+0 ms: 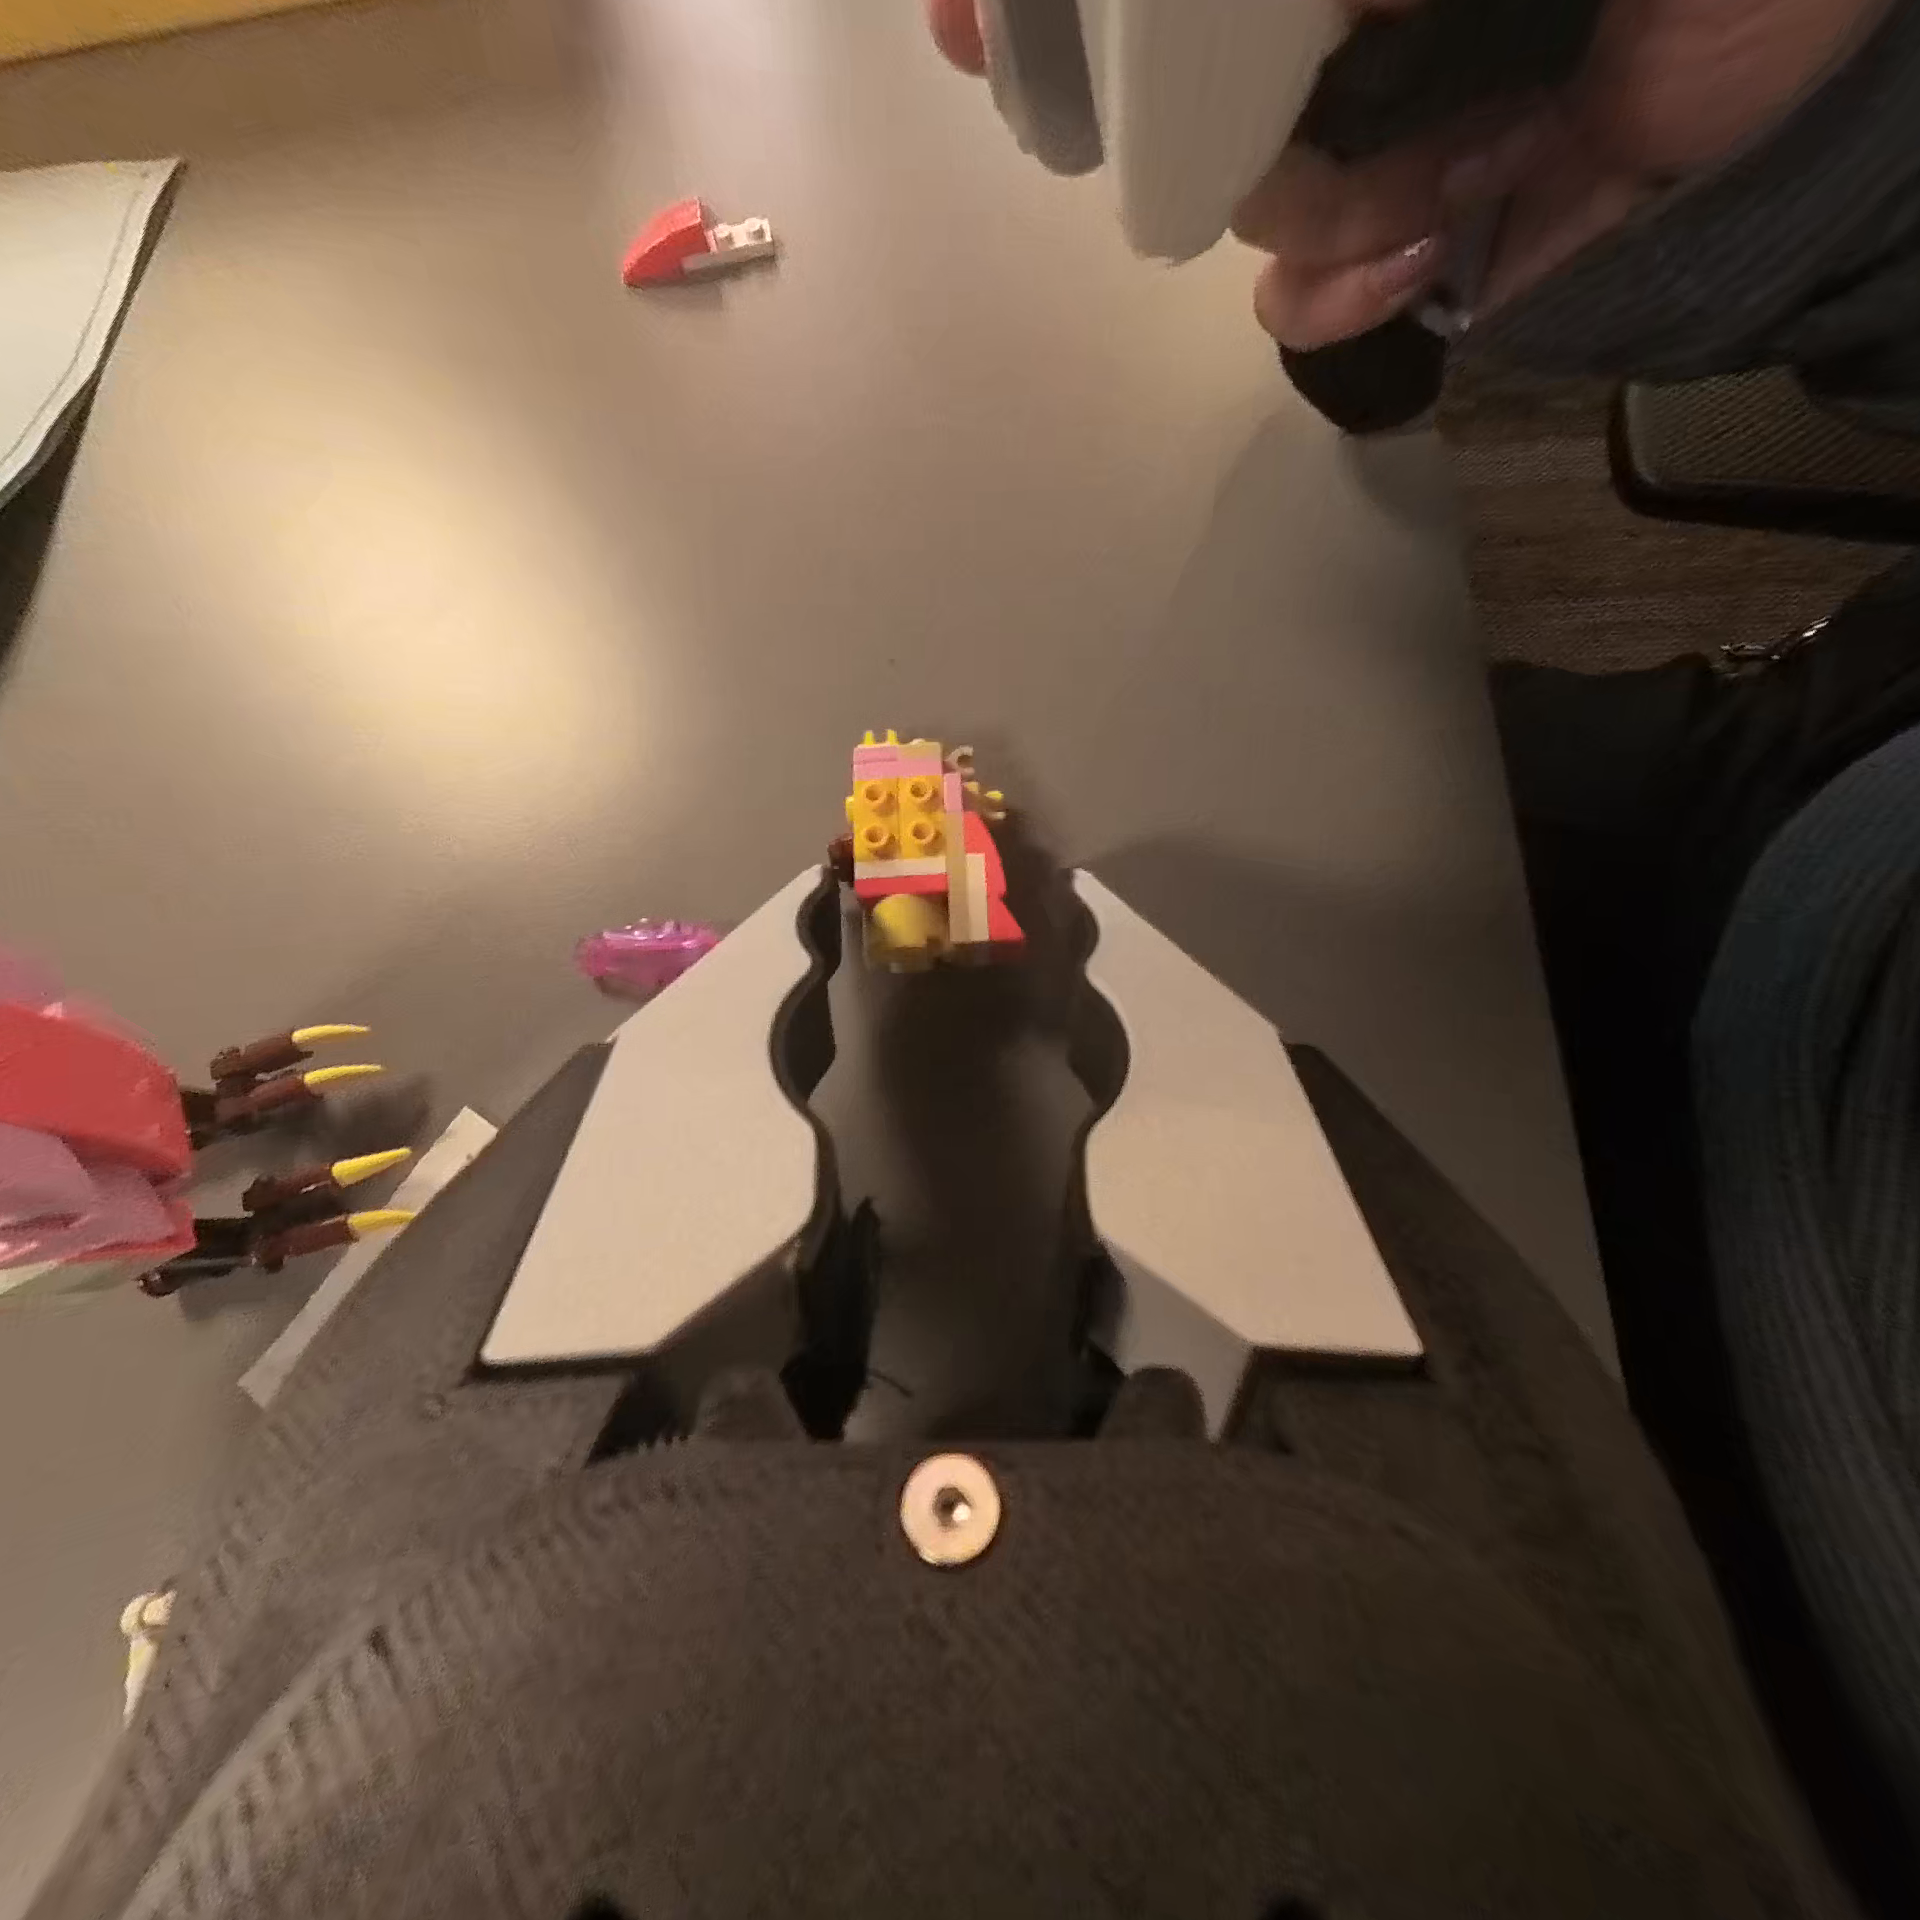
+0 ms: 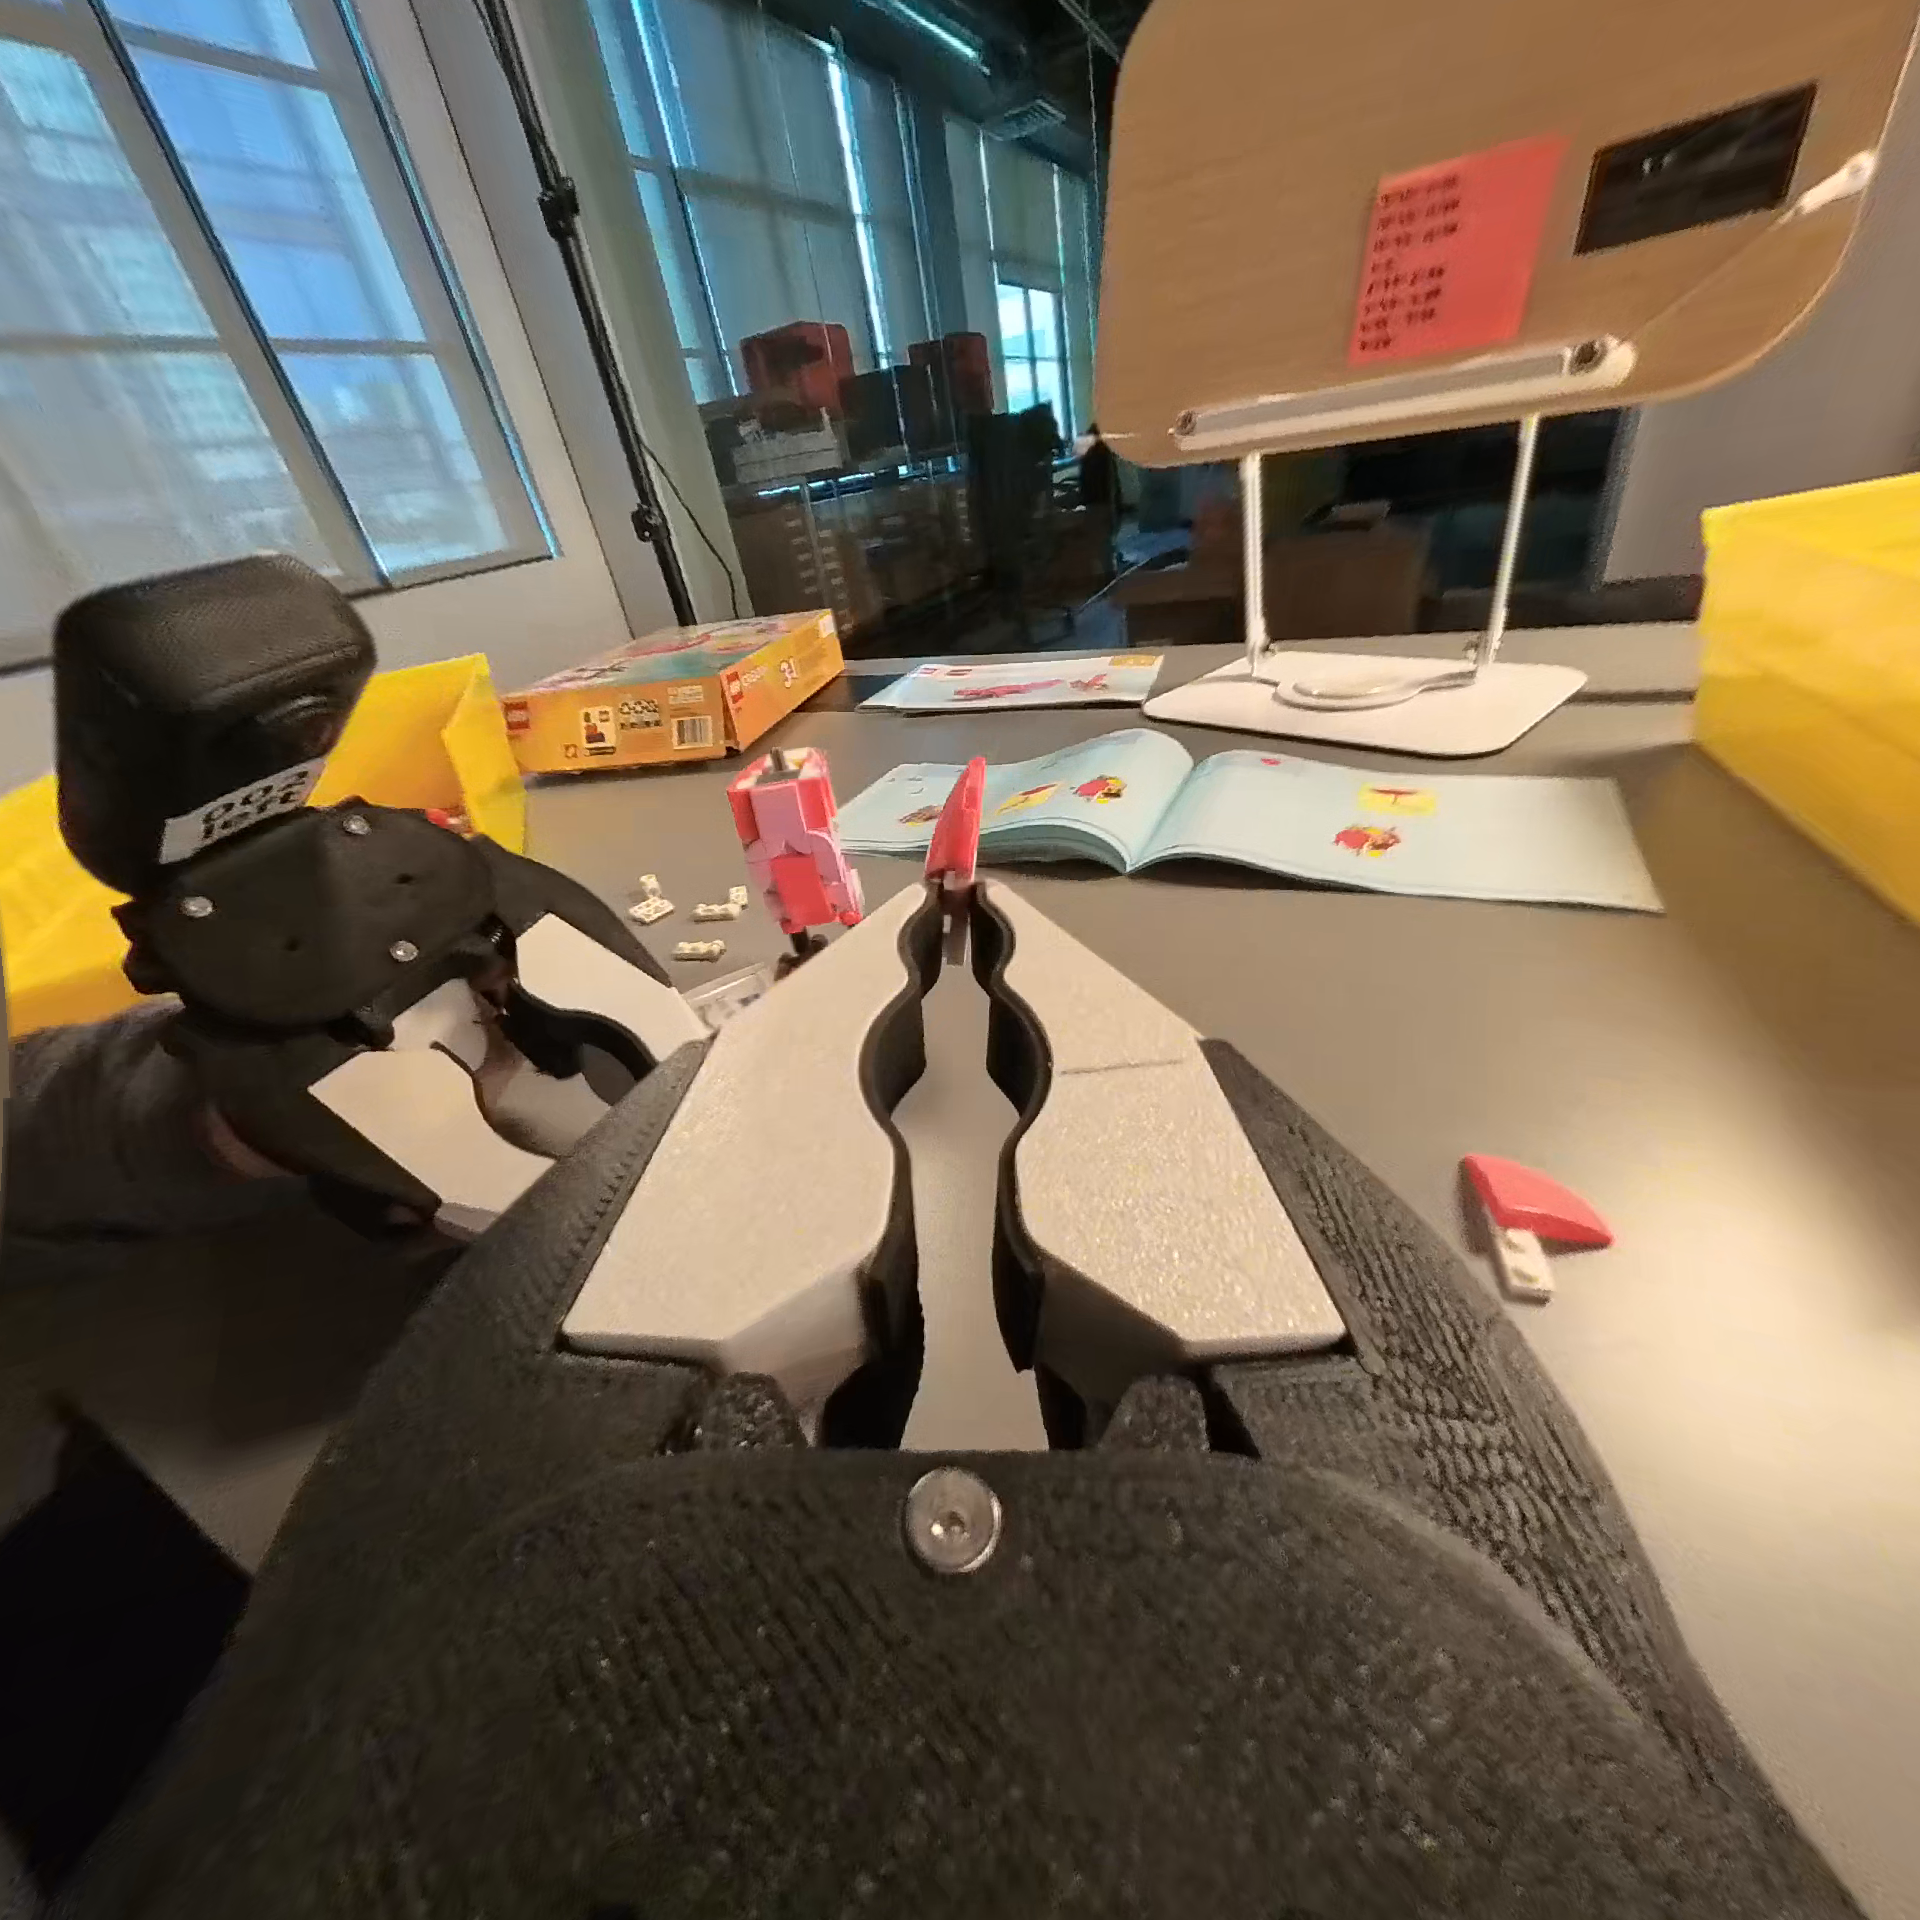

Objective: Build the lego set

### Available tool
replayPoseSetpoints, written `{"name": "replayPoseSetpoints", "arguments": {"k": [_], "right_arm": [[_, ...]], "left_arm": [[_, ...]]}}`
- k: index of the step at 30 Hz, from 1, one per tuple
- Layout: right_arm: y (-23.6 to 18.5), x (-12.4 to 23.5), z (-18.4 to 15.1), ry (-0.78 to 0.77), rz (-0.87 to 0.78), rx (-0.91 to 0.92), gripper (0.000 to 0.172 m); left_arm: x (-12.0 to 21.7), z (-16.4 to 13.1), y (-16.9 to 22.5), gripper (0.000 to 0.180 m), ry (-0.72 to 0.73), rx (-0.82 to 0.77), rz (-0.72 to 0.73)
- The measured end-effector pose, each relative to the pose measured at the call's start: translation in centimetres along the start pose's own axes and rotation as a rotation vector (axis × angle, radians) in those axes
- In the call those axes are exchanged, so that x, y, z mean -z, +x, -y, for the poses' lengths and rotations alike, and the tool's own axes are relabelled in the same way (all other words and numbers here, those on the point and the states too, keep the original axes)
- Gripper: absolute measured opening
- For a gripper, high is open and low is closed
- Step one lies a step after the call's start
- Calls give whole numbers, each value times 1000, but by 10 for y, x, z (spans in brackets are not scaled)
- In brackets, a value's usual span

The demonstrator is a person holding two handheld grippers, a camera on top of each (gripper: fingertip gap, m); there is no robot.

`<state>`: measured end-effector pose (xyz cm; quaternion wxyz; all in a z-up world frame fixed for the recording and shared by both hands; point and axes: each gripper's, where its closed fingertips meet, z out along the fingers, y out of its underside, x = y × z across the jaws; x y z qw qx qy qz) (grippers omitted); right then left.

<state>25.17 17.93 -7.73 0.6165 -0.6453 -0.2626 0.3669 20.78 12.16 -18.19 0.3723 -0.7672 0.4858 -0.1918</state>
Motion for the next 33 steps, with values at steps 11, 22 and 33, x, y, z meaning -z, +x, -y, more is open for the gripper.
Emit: {"name": "replayPoseSetpoints", "arguments": {"k": [11, 22, 33], "right_arm": [[2, 2, -5, -16, 48, -121, 3], [-4, -3, 6, 38, 116, -228, 3], [-30, 2, -64, -568, 266, -455, 3]], "left_arm": [[5, 4, -5, 28, 44, 9, 36], [78, 51, -25, 28, 496, 166, 204], [152, 74, -19, 27, 1196, 485, -20]]}}
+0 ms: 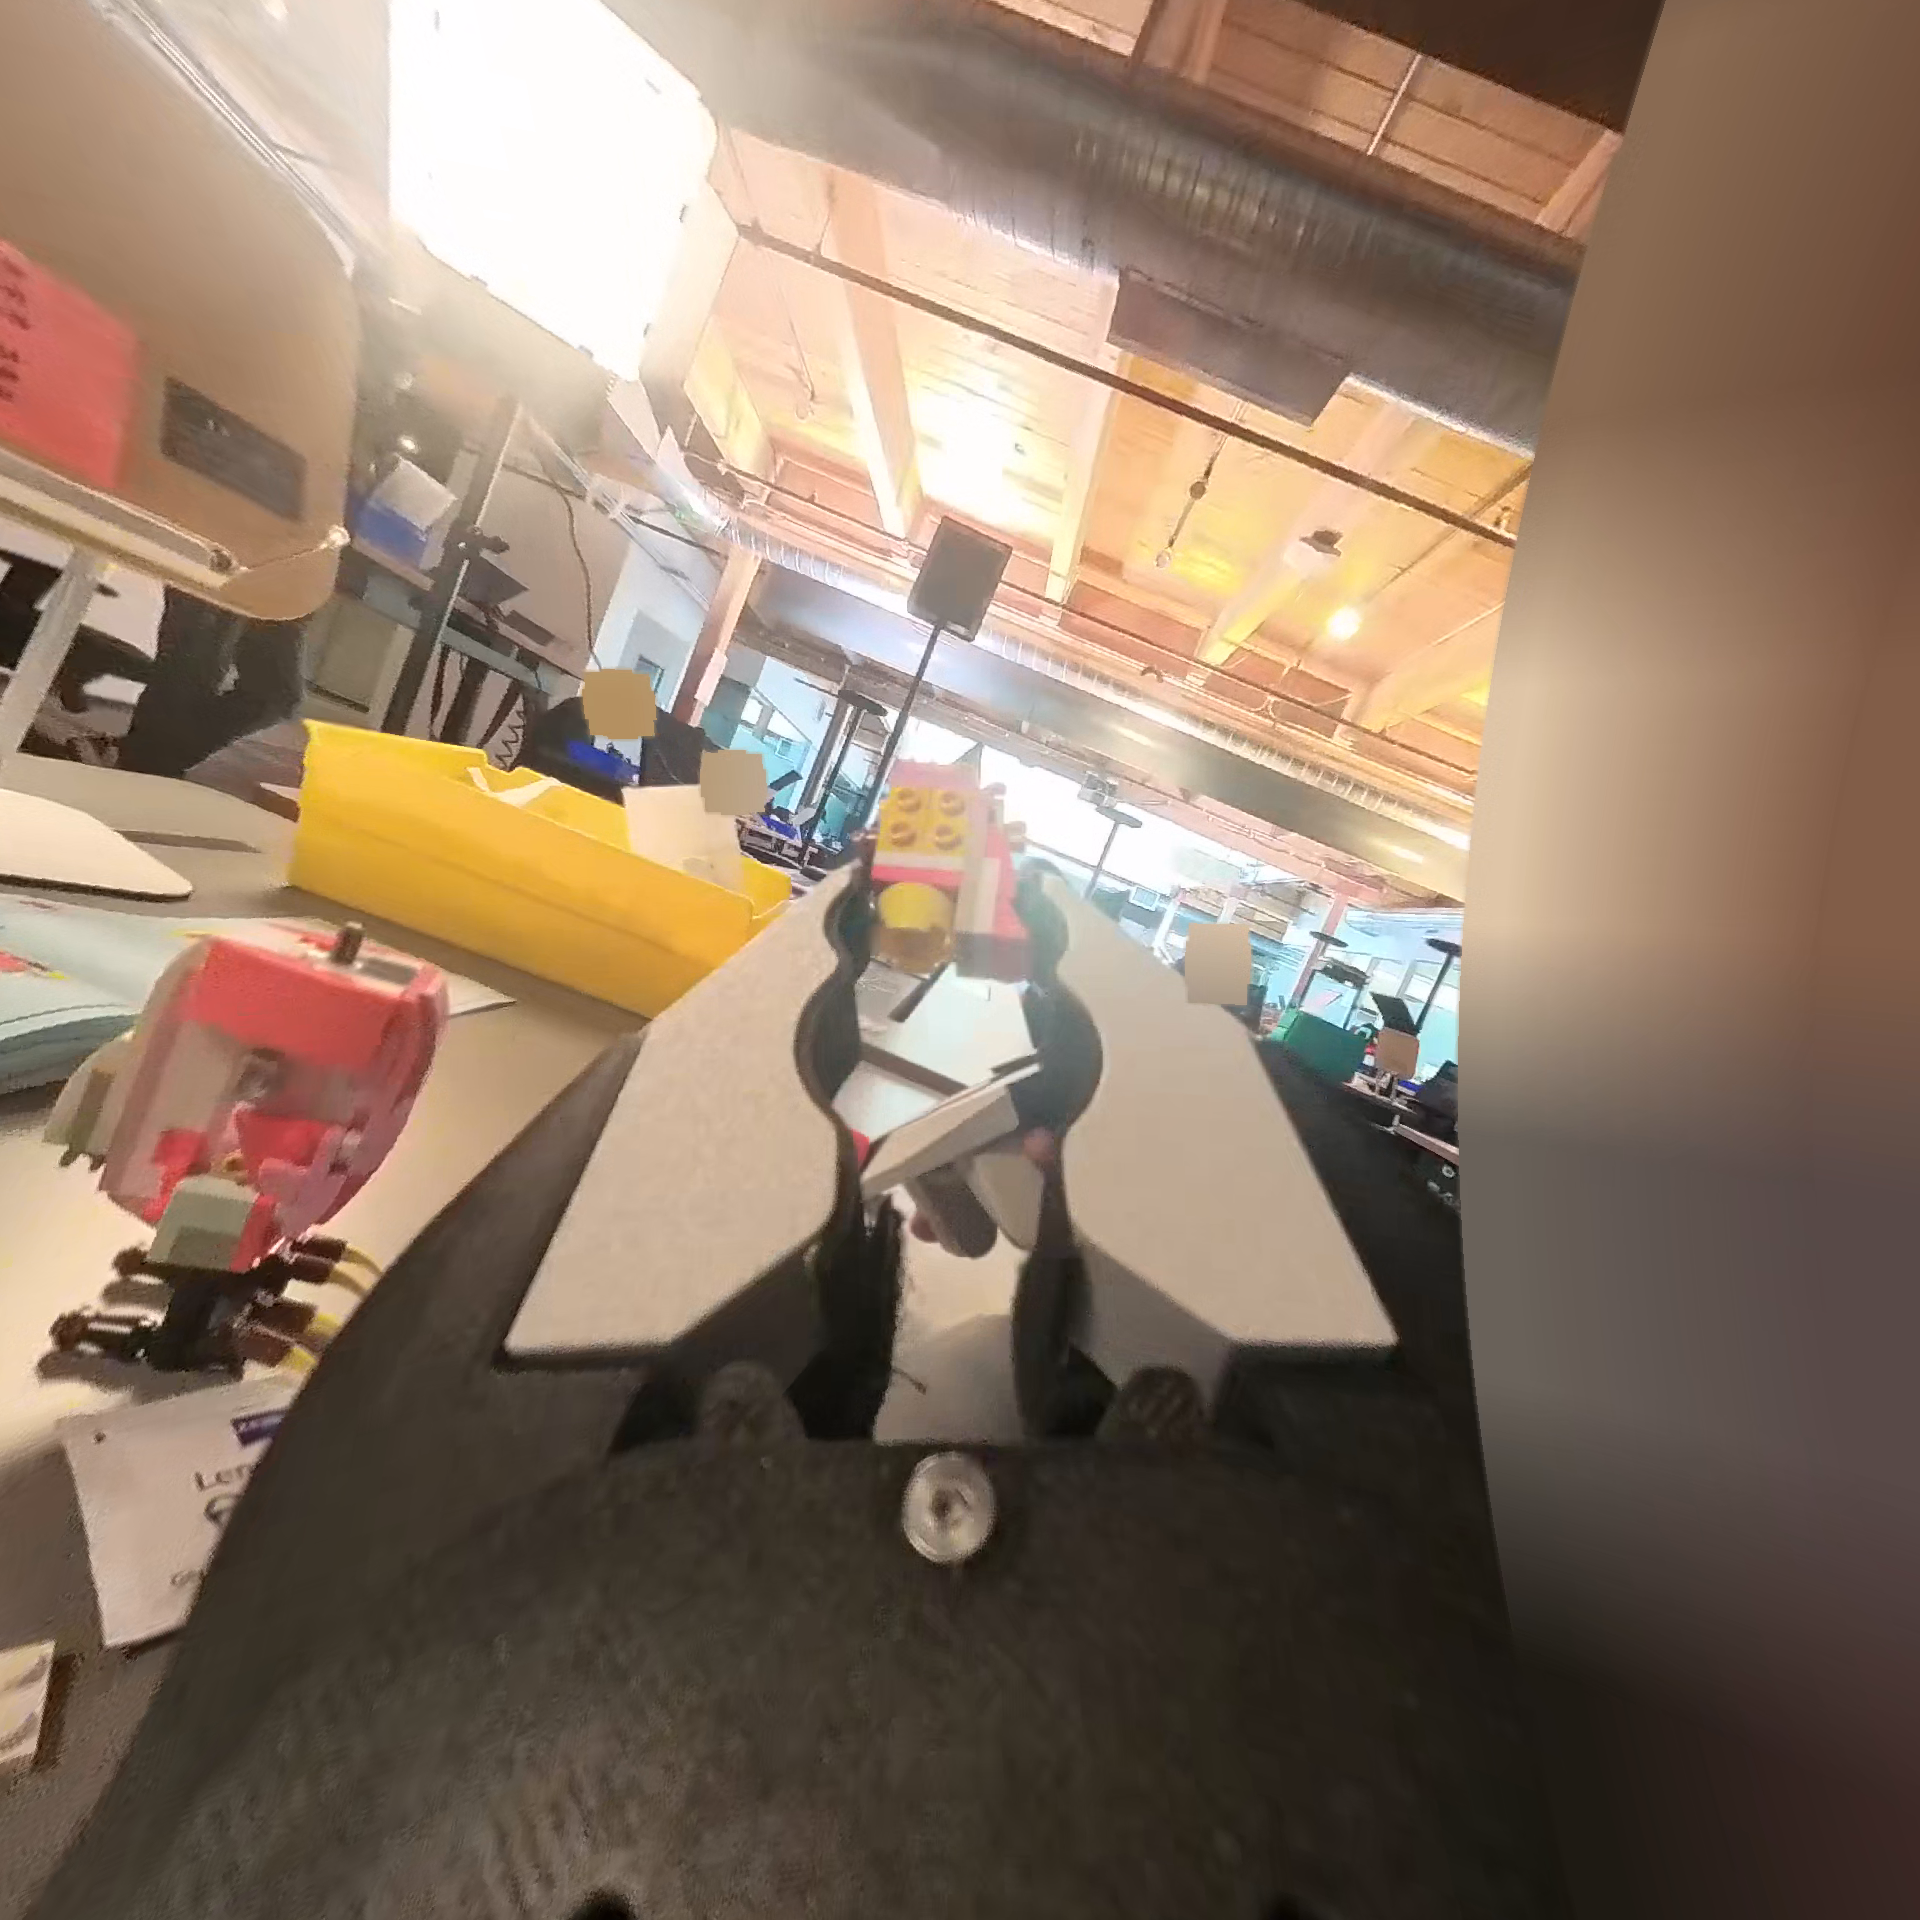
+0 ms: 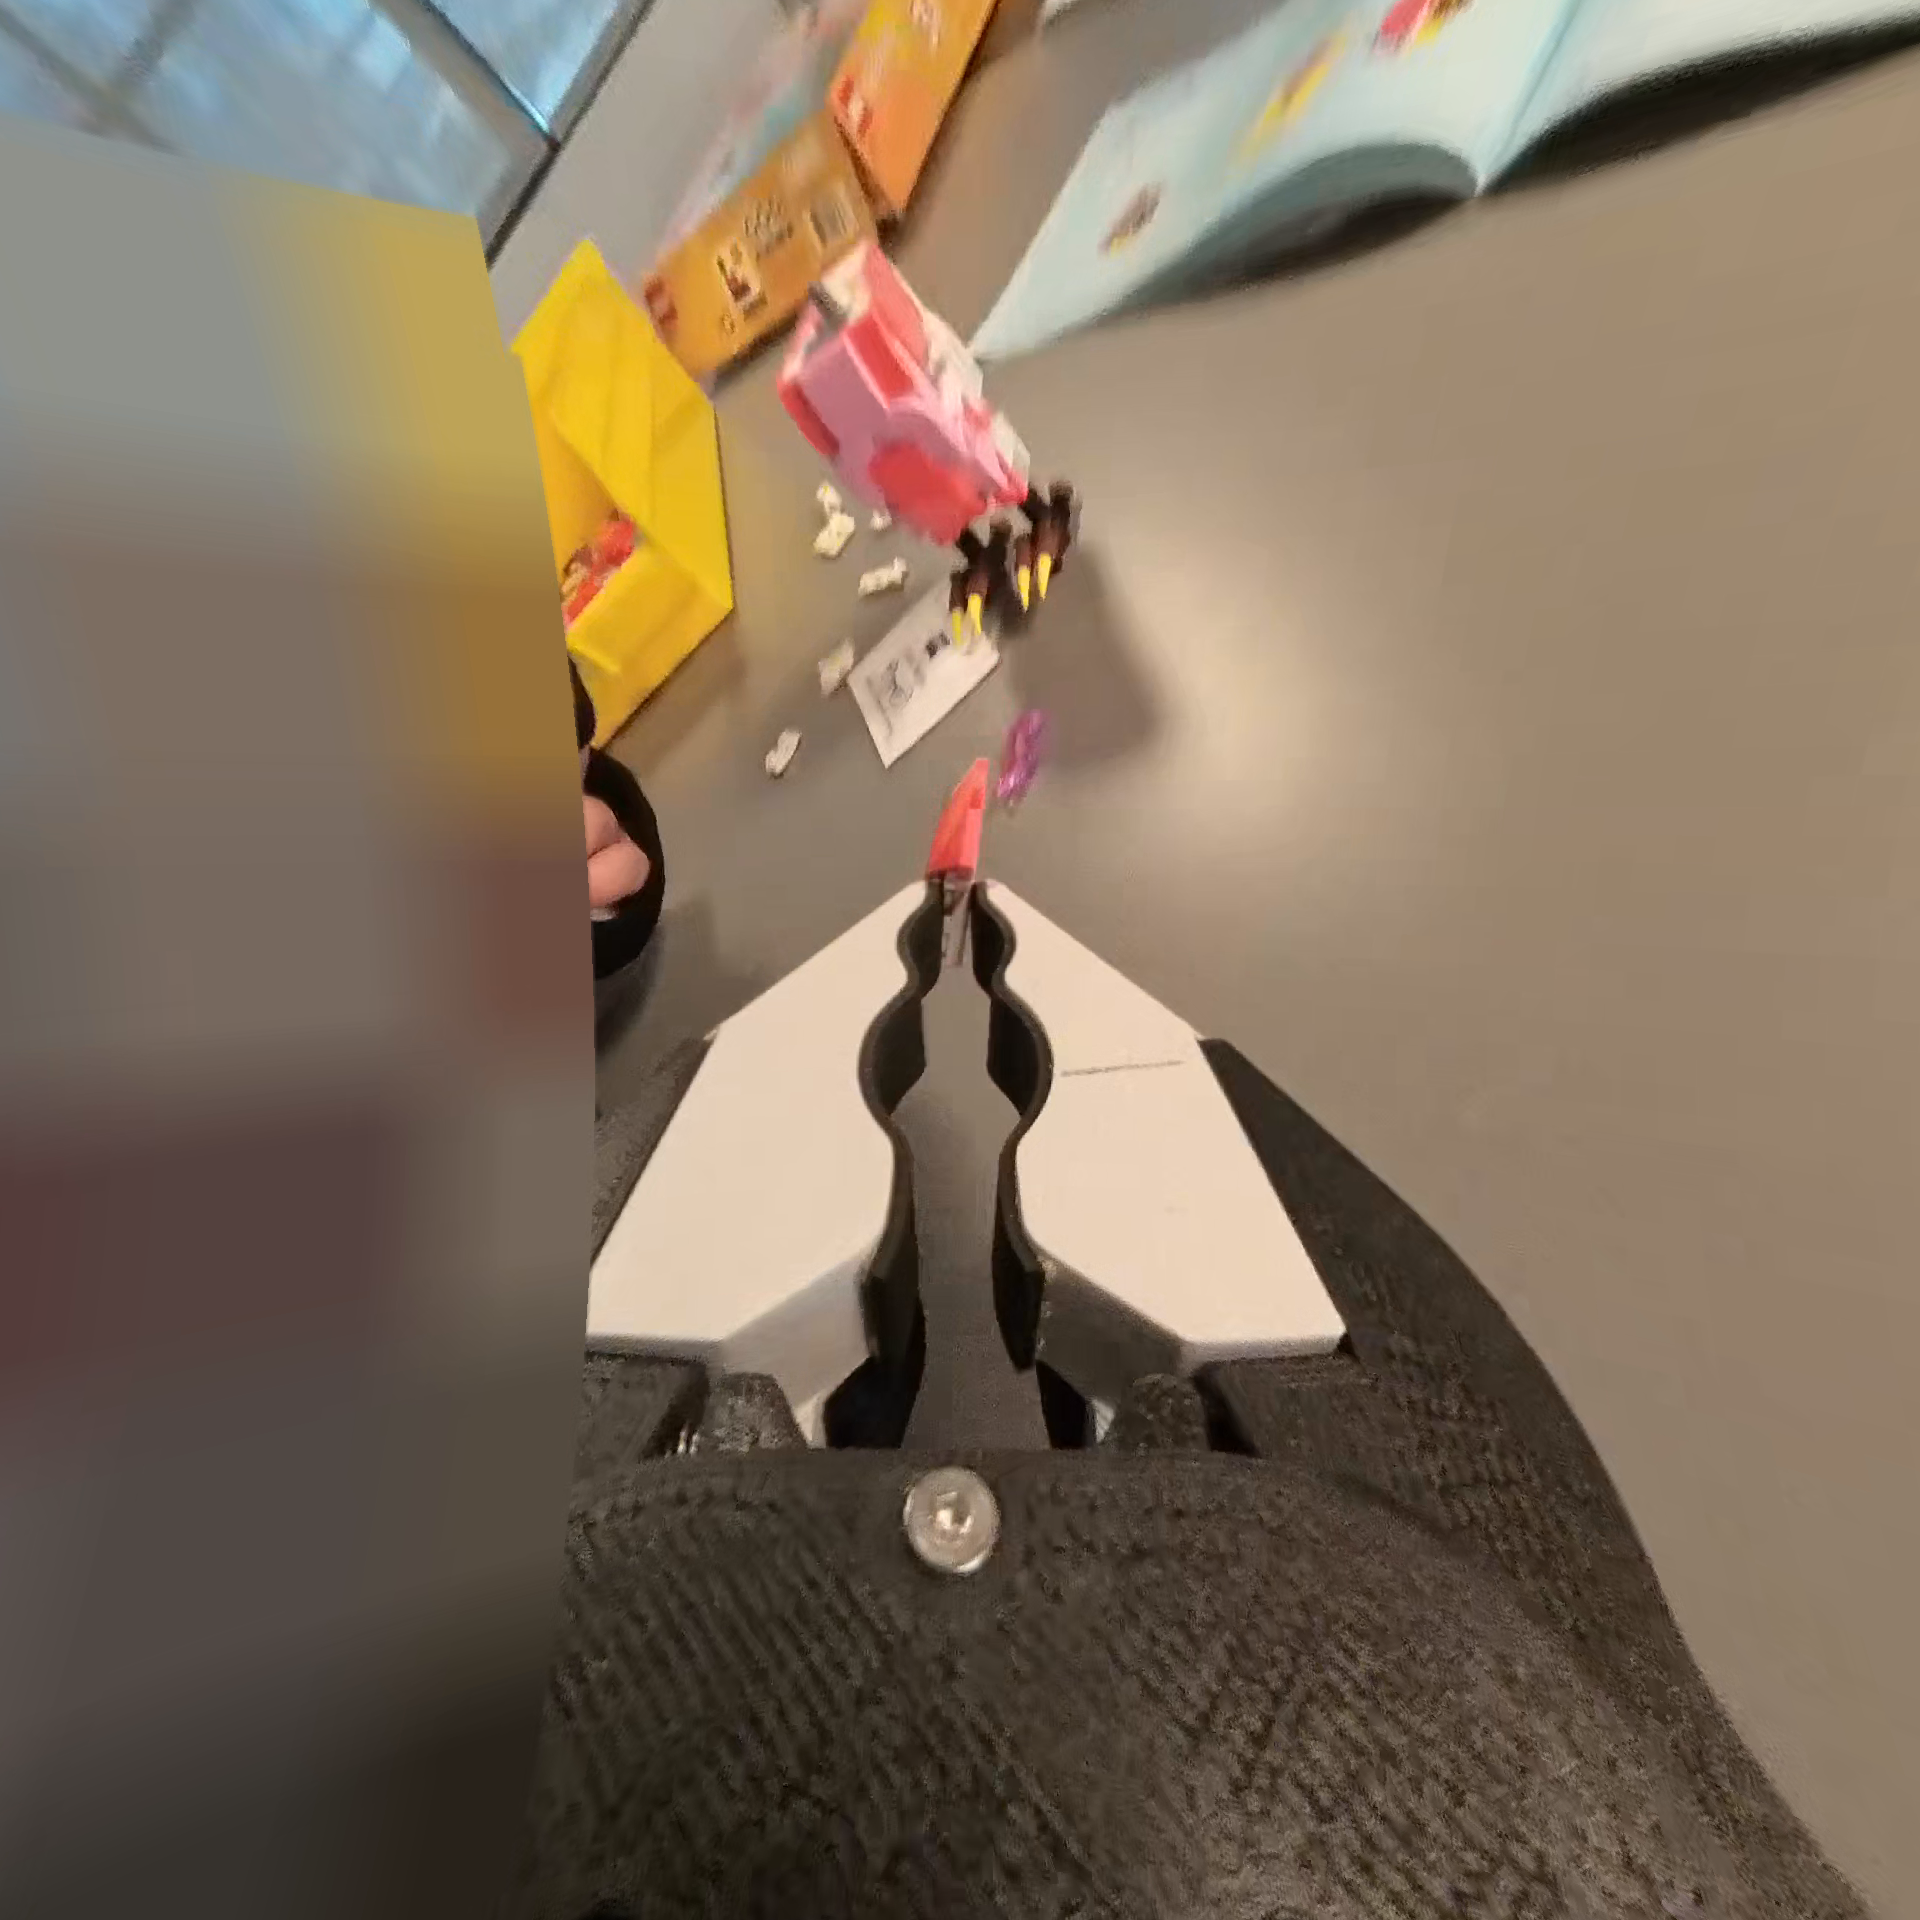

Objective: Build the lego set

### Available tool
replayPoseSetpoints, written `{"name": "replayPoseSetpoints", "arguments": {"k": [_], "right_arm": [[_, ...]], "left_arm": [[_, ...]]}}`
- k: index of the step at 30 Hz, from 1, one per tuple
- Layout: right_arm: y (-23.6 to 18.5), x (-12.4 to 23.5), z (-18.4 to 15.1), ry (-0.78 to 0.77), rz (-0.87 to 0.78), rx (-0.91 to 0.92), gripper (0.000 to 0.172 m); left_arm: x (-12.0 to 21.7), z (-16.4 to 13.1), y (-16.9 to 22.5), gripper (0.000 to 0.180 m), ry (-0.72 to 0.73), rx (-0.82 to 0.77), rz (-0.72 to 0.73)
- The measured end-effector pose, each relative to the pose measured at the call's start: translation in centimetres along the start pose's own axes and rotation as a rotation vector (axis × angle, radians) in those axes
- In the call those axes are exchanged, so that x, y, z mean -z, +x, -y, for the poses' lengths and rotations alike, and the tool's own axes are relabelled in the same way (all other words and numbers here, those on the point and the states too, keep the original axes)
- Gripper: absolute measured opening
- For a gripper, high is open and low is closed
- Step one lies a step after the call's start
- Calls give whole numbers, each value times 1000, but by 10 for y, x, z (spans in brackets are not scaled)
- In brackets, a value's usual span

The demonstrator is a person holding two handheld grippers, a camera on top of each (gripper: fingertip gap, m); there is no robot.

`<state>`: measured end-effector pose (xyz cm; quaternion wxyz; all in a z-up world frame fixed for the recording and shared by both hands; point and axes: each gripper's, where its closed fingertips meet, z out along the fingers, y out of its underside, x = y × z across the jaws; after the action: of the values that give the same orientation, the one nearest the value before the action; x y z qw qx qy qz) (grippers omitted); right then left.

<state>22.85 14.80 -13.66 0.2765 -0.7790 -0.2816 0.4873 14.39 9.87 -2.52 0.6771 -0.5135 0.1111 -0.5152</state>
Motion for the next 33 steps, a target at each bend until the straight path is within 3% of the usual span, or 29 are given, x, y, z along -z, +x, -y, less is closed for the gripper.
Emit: {"name": "replayPoseSetpoints", "arguments": {"k": [6, 11, 17, 29, 33], "right_arm": [[12, -6, -18, -135, -10, -100, 3], [9, -11, -31, -257, -39, -26, 3], [20, -11, -38, -367, -142, 64, 9], [25, -5, -29, -344, -234, 169, 18], [3, -8, -11, -239, -201, 377, 30]], "left_arm": [[4, 5, 1, 27, 20, -18, 0], [6, 5, -4, 27, 1, -124, 91], [4, 1, 0, 27, -24, -176, 98], [6, -1, -4, 27, -21, -92, 83], [7, -1, -6, 27, -12, -56, 76]]}}
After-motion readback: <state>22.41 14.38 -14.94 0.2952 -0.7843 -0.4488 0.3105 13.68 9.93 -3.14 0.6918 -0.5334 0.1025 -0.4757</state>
